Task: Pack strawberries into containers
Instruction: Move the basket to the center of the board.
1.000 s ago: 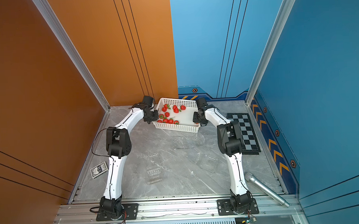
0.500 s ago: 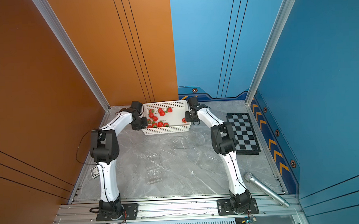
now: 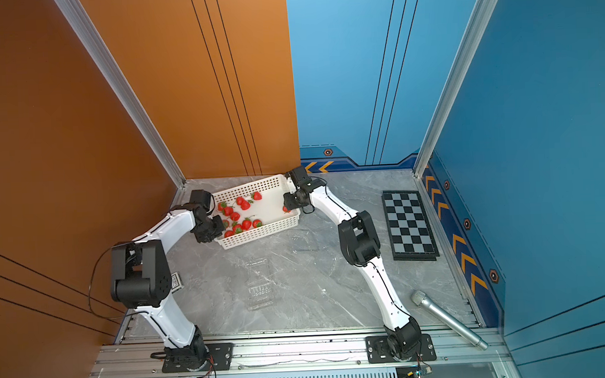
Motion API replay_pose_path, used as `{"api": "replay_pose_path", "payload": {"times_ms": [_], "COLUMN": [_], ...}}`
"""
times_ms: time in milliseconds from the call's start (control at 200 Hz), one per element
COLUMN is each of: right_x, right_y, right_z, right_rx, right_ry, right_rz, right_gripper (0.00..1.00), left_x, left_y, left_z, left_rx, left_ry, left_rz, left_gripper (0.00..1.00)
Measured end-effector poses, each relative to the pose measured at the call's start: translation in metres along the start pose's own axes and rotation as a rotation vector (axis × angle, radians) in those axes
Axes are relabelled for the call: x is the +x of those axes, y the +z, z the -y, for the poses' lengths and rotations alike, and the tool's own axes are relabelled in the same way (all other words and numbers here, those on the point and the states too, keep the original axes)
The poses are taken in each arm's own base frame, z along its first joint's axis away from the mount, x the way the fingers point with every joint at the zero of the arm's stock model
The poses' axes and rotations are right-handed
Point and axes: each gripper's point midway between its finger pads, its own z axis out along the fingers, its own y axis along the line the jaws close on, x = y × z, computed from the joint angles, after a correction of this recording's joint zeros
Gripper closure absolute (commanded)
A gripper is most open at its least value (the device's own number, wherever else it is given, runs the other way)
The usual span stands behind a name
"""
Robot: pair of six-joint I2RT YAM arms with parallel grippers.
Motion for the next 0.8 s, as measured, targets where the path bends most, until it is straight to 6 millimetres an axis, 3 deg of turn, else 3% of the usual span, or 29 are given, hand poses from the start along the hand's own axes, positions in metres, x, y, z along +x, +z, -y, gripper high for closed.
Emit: {"api": "replay_pose_path", "payload": {"times_ms": [70,135,205,270,370,606,711,801], "right_x": [0.001,0.001,-0.002,-0.006,-0.011,-0.021,-0.035,-0.048], "right_y": [0.003,0.003,0.001,-0.001,-0.003,-0.009,-0.025,-0.051], "right_z": [-0.007,-0.010,-0.011,-0.011,-0.007,0.014,0.019,0.018], "right_rx": [-0.012,-0.016,-0.016,-0.010,0.017,0.131,0.178,0.202], "right_ry": [-0.022,-0.037,-0.045,-0.049,-0.049,-0.044,-0.040,-0.026], "right_rz": [-0.003,-0.002,0.006,0.017,0.031,0.073,0.123,0.179], "right_gripper": [0.45,0.34,0.21,0.16,0.06,0.04,0.04,0.05], "left_x": [0.007,0.011,0.014,0.015,0.013,-0.007,-0.030,-0.056], "left_y": [-0.007,-0.013,-0.020,-0.026,-0.035,-0.060,-0.078,-0.098], "left_z": [-0.005,-0.007,-0.009,-0.013,-0.020,-0.033,-0.026,-0.013], "left_rx": [0.003,0.010,0.017,0.012,-0.001,-0.046,-0.040,-0.019], "left_ry": [-0.015,-0.026,-0.033,-0.045,-0.052,-0.044,-0.002,0.048], "left_rz": [0.007,0.018,0.036,0.053,0.086,0.194,0.261,0.329], "left_gripper": [0.68,0.59,0.43,0.33,0.29,0.25,0.25,0.24]}}
